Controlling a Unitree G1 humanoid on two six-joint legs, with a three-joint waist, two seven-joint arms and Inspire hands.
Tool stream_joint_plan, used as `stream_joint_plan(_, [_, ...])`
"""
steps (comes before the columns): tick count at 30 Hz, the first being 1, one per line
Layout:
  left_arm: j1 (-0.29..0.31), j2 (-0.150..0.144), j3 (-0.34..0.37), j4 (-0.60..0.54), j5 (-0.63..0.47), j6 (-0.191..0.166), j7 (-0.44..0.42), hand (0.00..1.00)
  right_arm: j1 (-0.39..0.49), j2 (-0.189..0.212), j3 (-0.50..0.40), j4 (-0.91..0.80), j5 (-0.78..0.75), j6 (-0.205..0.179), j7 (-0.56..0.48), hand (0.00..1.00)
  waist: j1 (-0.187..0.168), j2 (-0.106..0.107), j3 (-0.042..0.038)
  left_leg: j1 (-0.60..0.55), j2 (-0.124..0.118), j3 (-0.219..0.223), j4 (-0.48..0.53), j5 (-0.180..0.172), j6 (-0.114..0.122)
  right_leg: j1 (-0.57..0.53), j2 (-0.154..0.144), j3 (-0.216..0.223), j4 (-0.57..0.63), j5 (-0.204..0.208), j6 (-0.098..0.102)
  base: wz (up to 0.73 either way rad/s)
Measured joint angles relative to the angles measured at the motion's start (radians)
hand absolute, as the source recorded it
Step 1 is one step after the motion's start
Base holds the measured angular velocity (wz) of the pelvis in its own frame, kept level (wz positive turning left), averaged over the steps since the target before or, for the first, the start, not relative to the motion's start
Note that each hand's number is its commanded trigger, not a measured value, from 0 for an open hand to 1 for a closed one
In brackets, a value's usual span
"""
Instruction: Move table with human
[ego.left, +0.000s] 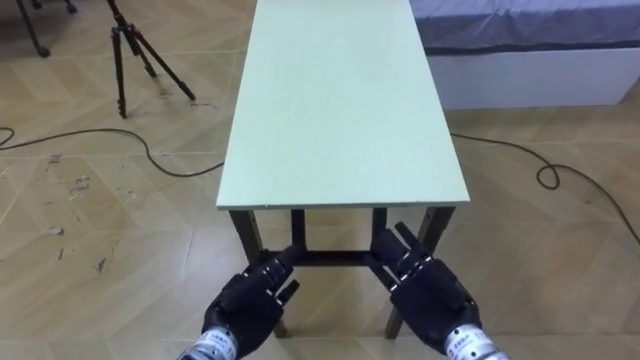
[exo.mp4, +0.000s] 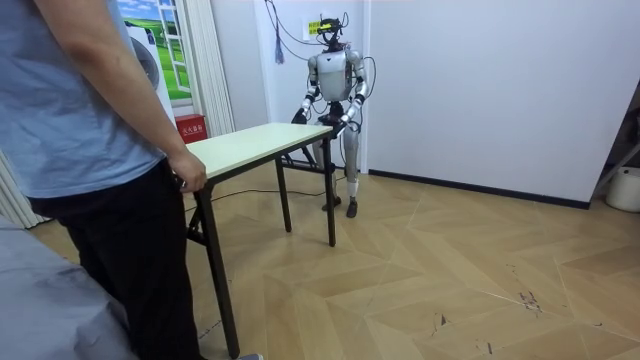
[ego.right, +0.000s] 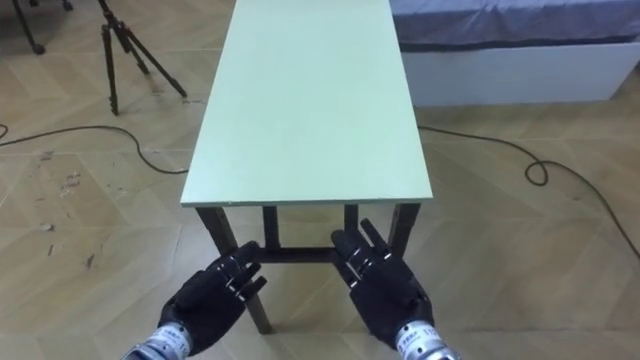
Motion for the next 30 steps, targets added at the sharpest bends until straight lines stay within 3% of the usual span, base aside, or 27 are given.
stream_joint_plan(9, [-0.060,-0.020,0.082,0.076,-0.028,0.012,0.029,0.00,-0.058,0.004,-0.001,0.054,0.108,0.006,-0.032,0.00,0.000,0.000,-0.0004,0.013,0.000,0.005,-0.004,0.000,0.000,0.007,0.000,0.006,-0.001,0.000,0.000,-0.02])
stream_joint_plan(18, [-0.120,-0.023,0.083,0.075,-0.050,0.029,0.035,0.00,-0.122,0.016,-0.001,0.053,0.175,0.007,-0.044,0.00,0.000,-0.003,-0.0024,0.001,0.000,0.005,0.000,0.000,0.000,-0.003,-0.001,0.000,0.000,0.000,0.000,0.00])
stream_joint_plan(30, [-0.142,-0.031,0.085,0.056,-0.109,0.038,0.056,0.00,-0.135,0.018,-0.009,0.054,0.205,0.028,-0.090,0.00,0.001,-0.009,-0.0067,0.001,0.000,0.000,-0.001,0.000,0.000,-0.003,-0.001,0.000,0.000,0.000,0.000,0.00])
